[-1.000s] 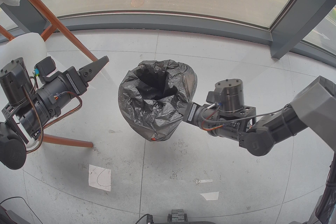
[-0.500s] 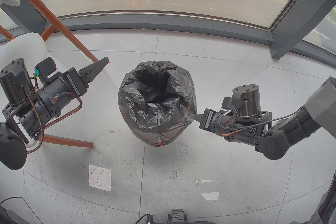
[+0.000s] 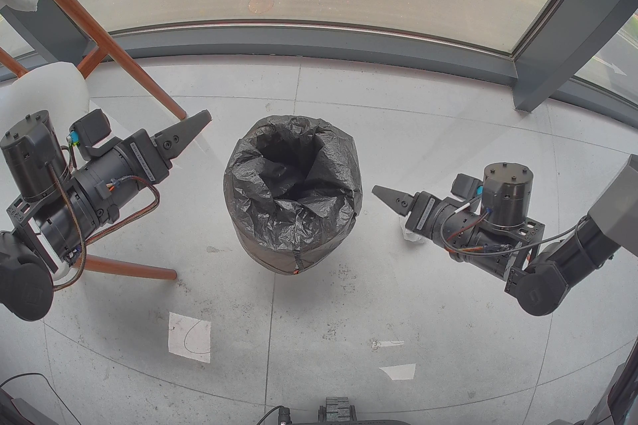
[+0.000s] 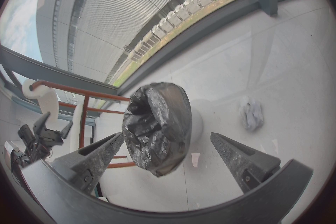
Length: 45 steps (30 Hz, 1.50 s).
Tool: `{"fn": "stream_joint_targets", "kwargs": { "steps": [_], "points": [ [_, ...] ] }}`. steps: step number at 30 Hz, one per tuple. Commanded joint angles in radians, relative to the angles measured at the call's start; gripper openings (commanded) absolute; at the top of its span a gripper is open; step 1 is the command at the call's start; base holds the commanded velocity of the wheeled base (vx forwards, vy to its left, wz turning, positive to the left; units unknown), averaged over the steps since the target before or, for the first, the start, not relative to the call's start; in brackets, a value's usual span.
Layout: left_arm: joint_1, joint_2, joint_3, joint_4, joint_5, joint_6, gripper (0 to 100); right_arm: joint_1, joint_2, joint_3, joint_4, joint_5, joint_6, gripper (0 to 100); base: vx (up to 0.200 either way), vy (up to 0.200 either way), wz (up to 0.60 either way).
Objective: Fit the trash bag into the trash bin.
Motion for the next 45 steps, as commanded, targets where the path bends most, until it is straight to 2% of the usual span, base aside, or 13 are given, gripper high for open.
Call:
{"fn": "stream_joint_targets", "kwargs": {
  "steps": [1, 3, 4, 6, 8, 11, 14, 18, 24, 41, 45],
  "points": [
    [-0.003, 0.042, -0.001, -0.001, -0.017, -0.004, 100, -0.038, -0.008, 0.072, -0.072, 0.036, -0.040, 100, 0.000, 0.000, 0.00],
    [-0.003, 0.042, -0.001, -0.001, -0.017, -0.004, 100, -0.039, -0.008, 0.075, -0.074, 0.038, -0.042, 100, 0.000, 0.000, 0.00],
    [-0.003, 0.042, -0.001, -0.004, -0.018, -0.004, 100, -0.071, -0.002, 0.088, -0.110, 0.076, -0.068, 100, 0.000, 0.000, 0.00],
    [-0.003, 0.040, -0.002, -0.030, -0.026, -0.003, 100, -0.088, -0.007, 0.066, -0.110, 0.112, -0.085, 100, 0.000, 0.000, 0.00],
    [0.003, 0.040, 0.001, -0.074, -0.044, -0.006, 100, -0.085, -0.020, 0.020, -0.087, 0.148, -0.106, 100, 0.000, 0.000, 0.00],
    [0.002, 0.040, -0.007, -0.114, -0.046, -0.004, 100, -0.079, -0.030, -0.043, 0.017, 0.154, -0.105, 100, 0.000, 0.000, 0.00],
    [0.000, 0.043, -0.004, -0.117, -0.043, -0.004, 100, -0.090, -0.008, -0.037, 0.107, 0.148, -0.113, 100, 0.000, 0.000, 0.00],
    [0.000, 0.045, 0.002, -0.119, -0.047, -0.003, 100, -0.127, 0.036, -0.015, 0.066, 0.153, -0.113, 100, 0.000, 0.000, 0.00],
    [0.002, 0.037, -0.008, -0.117, -0.049, -0.006, 100, -0.124, 0.032, -0.041, 0.069, 0.147, -0.108, 100, 0.000, 0.000, 0.00],
    [0.002, 0.034, -0.022, -0.119, -0.044, -0.006, 100, -0.119, 0.223, -0.118, 0.055, 0.099, -0.109, 100, 0.000, -0.200, 0.00],
    [0.002, 0.038, -0.021, -0.119, -0.046, -0.004, 100, -0.119, 0.279, -0.167, 0.032, 0.029, -0.111, 100, 0.000, -0.200, 0.00]
  ]
}}
